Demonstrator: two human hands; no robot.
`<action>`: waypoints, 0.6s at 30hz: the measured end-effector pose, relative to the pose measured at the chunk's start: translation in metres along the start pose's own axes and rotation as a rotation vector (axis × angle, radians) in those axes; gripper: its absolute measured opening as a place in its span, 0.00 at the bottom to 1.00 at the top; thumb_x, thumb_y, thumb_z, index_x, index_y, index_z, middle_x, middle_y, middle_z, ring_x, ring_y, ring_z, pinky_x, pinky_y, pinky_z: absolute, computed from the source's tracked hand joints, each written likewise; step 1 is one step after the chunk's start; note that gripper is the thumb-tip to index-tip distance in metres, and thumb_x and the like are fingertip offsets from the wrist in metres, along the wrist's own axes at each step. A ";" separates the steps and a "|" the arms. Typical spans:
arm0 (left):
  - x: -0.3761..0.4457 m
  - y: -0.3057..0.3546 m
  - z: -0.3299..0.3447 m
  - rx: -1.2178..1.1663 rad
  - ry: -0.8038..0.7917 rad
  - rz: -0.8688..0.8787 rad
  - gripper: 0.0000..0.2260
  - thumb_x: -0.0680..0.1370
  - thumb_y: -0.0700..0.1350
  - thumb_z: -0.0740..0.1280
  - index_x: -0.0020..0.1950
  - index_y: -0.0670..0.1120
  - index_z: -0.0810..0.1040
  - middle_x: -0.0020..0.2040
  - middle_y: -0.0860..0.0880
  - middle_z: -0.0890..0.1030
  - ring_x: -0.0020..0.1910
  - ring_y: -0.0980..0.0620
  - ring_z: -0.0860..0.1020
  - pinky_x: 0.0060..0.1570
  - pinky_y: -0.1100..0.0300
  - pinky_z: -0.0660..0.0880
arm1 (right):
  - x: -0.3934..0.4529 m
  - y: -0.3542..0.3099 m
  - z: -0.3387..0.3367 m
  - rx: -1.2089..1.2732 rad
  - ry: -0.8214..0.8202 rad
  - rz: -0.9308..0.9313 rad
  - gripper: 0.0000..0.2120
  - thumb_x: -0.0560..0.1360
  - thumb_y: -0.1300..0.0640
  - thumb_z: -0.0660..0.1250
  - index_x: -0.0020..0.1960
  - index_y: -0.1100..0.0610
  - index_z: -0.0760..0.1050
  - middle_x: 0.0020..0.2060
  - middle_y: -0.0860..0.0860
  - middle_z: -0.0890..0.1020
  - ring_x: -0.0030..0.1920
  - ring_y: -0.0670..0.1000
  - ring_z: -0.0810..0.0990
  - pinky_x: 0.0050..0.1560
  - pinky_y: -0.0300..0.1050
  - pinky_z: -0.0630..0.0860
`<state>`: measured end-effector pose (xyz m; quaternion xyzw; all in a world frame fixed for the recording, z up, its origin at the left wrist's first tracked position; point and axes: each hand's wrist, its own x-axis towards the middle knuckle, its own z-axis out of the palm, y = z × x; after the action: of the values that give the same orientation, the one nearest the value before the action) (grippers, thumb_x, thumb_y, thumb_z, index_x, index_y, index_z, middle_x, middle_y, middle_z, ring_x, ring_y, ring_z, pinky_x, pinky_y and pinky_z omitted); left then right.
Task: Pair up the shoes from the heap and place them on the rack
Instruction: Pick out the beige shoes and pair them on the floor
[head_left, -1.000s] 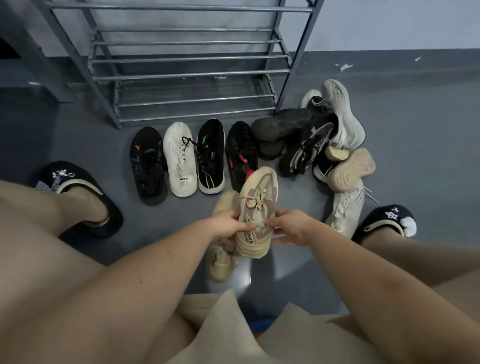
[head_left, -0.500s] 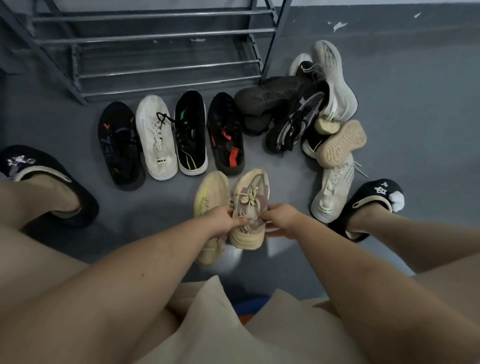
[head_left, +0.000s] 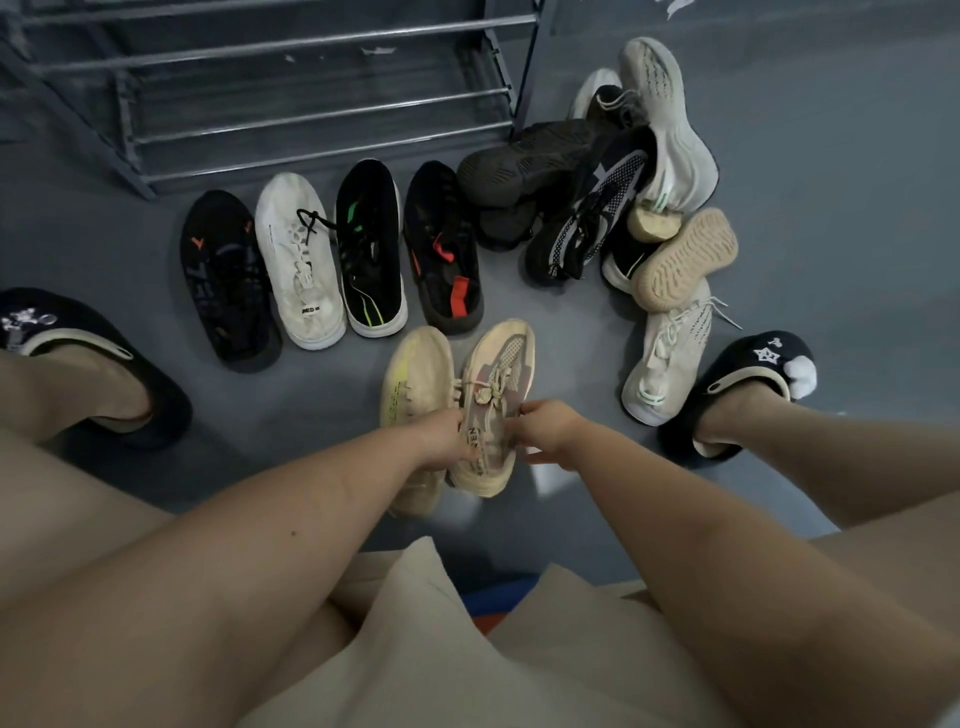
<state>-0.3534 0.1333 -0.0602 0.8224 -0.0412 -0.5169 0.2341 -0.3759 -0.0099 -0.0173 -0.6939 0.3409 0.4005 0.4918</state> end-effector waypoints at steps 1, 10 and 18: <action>0.000 0.000 0.000 0.089 0.014 0.027 0.26 0.77 0.45 0.67 0.73 0.46 0.63 0.68 0.46 0.73 0.64 0.45 0.73 0.64 0.55 0.69 | -0.001 -0.001 -0.002 0.011 -0.002 -0.007 0.12 0.79 0.67 0.60 0.61 0.63 0.72 0.46 0.55 0.78 0.37 0.47 0.75 0.27 0.35 0.75; -0.014 0.009 -0.020 0.597 0.249 0.167 0.33 0.80 0.53 0.57 0.78 0.45 0.43 0.79 0.46 0.45 0.78 0.46 0.47 0.76 0.52 0.49 | 0.004 0.005 -0.022 -0.798 0.261 -0.246 0.30 0.78 0.50 0.60 0.76 0.54 0.55 0.73 0.56 0.62 0.70 0.59 0.66 0.66 0.54 0.68; -0.019 0.060 -0.059 0.676 0.360 0.253 0.33 0.81 0.56 0.54 0.78 0.44 0.42 0.79 0.46 0.43 0.78 0.45 0.45 0.75 0.51 0.46 | -0.004 -0.026 -0.053 -0.997 0.448 -0.365 0.34 0.78 0.47 0.60 0.78 0.54 0.48 0.77 0.56 0.53 0.76 0.58 0.54 0.70 0.54 0.60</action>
<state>-0.3006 0.1056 0.0017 0.9188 -0.2684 -0.2889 0.0156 -0.3433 -0.0524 0.0076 -0.9574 0.0814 0.2647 0.0825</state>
